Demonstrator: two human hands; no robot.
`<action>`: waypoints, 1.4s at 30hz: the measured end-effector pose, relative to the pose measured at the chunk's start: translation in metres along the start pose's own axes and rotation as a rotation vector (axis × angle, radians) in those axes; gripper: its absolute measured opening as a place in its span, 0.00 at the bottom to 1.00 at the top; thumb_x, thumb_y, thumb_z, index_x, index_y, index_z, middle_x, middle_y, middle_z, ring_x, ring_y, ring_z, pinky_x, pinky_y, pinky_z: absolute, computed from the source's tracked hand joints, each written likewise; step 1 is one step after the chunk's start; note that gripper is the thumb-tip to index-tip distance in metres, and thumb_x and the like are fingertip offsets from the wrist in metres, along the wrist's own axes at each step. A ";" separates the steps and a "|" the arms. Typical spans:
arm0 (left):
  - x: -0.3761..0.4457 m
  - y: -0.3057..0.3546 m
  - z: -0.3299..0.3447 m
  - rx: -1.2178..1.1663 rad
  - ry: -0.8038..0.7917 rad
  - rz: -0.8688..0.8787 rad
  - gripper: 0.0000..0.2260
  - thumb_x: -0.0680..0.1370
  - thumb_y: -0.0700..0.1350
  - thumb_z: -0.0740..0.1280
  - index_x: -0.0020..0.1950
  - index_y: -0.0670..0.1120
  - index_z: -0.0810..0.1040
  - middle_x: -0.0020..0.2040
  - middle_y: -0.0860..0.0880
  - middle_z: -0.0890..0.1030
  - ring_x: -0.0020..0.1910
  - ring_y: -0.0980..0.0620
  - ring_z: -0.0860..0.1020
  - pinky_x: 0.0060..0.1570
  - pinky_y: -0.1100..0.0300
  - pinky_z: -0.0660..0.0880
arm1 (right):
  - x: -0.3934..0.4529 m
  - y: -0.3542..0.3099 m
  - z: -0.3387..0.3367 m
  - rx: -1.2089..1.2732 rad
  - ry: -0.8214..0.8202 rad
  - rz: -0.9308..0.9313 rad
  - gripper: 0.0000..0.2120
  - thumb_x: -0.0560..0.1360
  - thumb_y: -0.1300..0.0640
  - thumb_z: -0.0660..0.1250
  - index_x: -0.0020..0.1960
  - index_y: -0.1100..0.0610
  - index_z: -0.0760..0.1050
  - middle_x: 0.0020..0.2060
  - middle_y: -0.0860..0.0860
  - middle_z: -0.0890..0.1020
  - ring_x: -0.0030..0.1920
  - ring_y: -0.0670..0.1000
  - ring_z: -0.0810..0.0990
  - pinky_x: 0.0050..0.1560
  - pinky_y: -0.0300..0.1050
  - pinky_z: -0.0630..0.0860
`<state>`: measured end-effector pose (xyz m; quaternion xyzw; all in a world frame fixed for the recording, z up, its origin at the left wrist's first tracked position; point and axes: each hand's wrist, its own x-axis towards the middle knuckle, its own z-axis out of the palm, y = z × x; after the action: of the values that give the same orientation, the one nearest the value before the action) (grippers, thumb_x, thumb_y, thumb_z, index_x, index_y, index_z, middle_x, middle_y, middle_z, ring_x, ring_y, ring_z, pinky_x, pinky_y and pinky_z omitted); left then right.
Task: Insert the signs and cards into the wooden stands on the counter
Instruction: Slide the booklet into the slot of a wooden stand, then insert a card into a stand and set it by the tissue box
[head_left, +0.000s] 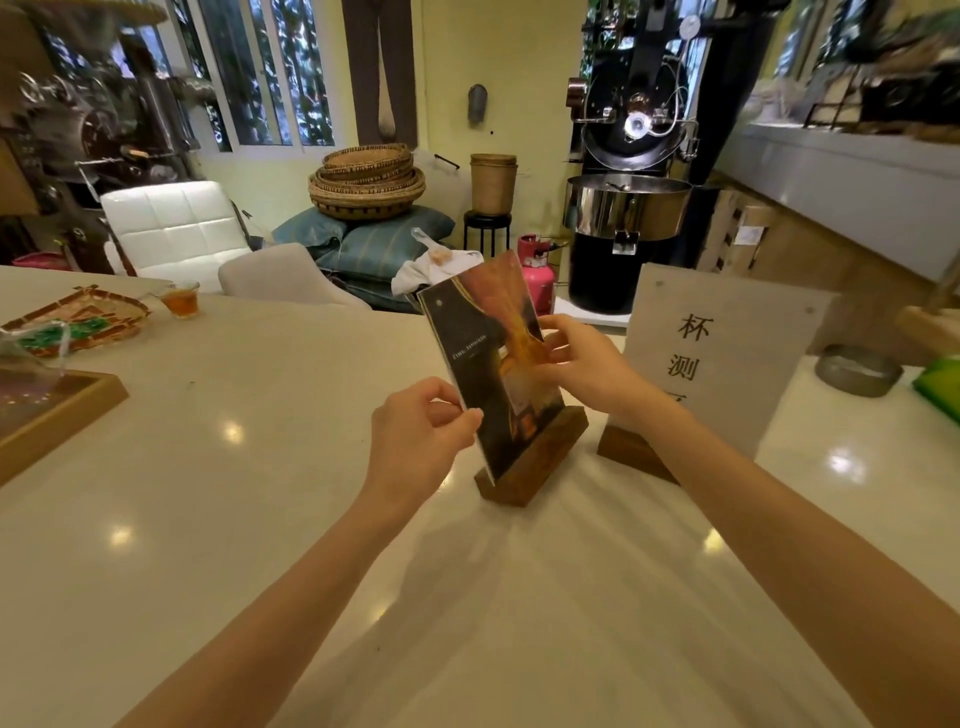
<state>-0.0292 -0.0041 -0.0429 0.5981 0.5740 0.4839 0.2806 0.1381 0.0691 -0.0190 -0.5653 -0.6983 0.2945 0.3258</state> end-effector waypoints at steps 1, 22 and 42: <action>-0.003 0.002 0.002 0.020 0.004 0.035 0.03 0.71 0.41 0.69 0.40 0.44 0.76 0.40 0.43 0.84 0.38 0.51 0.82 0.38 0.65 0.77 | -0.004 0.001 -0.001 0.024 0.010 0.007 0.27 0.72 0.62 0.66 0.69 0.56 0.61 0.61 0.57 0.75 0.60 0.55 0.75 0.52 0.47 0.75; -0.024 0.002 0.019 0.147 -0.061 0.246 0.10 0.72 0.44 0.67 0.52 0.43 0.76 0.44 0.50 0.80 0.39 0.55 0.77 0.33 0.76 0.71 | -0.067 0.027 -0.011 0.048 0.074 0.029 0.27 0.73 0.60 0.66 0.69 0.57 0.62 0.66 0.56 0.72 0.65 0.55 0.71 0.65 0.50 0.71; -0.014 0.002 0.025 0.142 -0.239 0.165 0.12 0.72 0.39 0.67 0.54 0.41 0.78 0.46 0.46 0.82 0.39 0.50 0.77 0.37 0.66 0.72 | -0.130 0.095 -0.074 0.005 0.524 0.210 0.17 0.70 0.60 0.70 0.58 0.59 0.72 0.47 0.50 0.78 0.46 0.50 0.77 0.48 0.42 0.73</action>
<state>-0.0041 -0.0120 -0.0536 0.7147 0.5184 0.3888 0.2632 0.2727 -0.0370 -0.0638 -0.6907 -0.5269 0.1721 0.4645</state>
